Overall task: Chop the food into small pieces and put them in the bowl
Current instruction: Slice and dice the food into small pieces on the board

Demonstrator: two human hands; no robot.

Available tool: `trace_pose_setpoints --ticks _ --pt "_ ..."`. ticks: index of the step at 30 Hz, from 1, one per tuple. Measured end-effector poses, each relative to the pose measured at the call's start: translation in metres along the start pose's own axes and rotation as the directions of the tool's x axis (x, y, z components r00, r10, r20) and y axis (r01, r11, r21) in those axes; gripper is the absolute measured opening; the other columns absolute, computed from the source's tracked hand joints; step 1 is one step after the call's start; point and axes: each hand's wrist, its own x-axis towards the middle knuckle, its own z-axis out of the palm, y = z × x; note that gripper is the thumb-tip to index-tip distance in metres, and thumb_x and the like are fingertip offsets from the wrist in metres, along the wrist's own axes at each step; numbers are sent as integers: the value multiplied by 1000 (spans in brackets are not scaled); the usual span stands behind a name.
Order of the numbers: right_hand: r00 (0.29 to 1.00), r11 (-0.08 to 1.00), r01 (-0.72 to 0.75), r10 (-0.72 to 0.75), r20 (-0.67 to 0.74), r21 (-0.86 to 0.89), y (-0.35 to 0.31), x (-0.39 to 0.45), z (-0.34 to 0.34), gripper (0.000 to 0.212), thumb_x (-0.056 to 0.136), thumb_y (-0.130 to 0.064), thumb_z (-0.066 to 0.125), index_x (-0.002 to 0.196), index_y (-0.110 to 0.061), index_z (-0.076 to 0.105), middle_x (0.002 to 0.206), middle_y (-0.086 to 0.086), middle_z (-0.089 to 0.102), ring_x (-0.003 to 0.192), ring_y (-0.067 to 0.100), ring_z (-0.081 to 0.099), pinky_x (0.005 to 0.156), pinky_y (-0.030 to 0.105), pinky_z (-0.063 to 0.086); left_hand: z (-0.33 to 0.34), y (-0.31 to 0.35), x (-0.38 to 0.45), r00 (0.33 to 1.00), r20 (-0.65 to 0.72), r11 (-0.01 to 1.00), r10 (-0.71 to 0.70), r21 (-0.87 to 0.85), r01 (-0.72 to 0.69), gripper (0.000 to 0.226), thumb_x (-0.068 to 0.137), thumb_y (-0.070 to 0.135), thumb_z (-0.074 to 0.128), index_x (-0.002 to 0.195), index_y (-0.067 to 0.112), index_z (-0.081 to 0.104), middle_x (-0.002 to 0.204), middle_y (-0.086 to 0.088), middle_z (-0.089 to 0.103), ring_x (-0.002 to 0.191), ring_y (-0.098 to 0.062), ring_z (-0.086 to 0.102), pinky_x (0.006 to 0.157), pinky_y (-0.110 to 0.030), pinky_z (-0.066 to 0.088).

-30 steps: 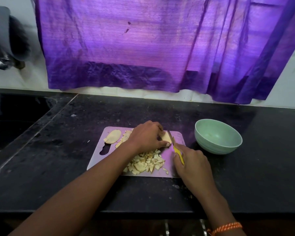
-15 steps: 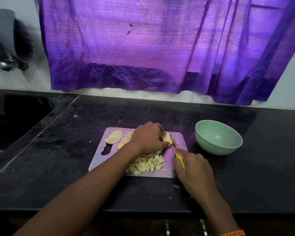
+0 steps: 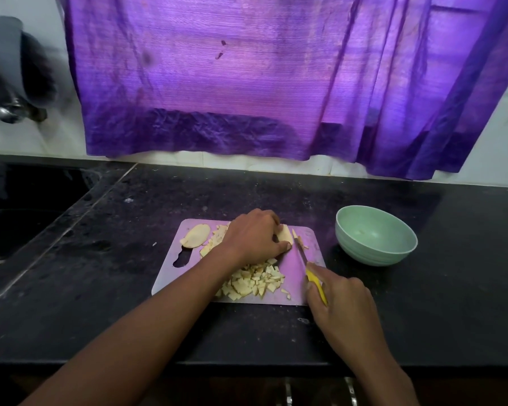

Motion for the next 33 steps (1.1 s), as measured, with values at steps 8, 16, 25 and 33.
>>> trace_pose_setpoints --ticks 8,16,25,33 --pt "999 999 5 -3 -33 32 1 23 11 55 92 -47 38 143 -36 56 83 6 71 76 28 62 67 39 51 3 -4 2 999 -2 996 -36 -85 36 59 86 71 74 122 24 75 134 13 66 121 -12 60 86 -36 54" --pt "999 998 35 -34 14 -53 -7 39 15 46 99 -37 47 145 -39 51 94 13 70 87 37 62 66 39 38 7 -7 4 999 5 992 -53 -112 54 62 83 70 77 127 26 71 130 11 68 121 -14 59 83 -35 50" --pt "999 997 11 -9 32 -71 -15 41 18 38 100 -34 48 137 -35 57 96 11 68 87 35 61 69 41 48 15 -11 9 999 10 994 -53 -97 54 61 80 74 74 120 29 73 132 12 67 120 -13 59 83 -36 49" --pt "1000 998 15 -15 5 -57 -13 43 20 38 99 -35 50 136 -36 58 92 12 69 85 37 61 67 42 48 18 -14 10 998 22 992 -54 -113 56 61 77 78 70 115 31 74 131 13 66 118 -13 59 85 -41 56"
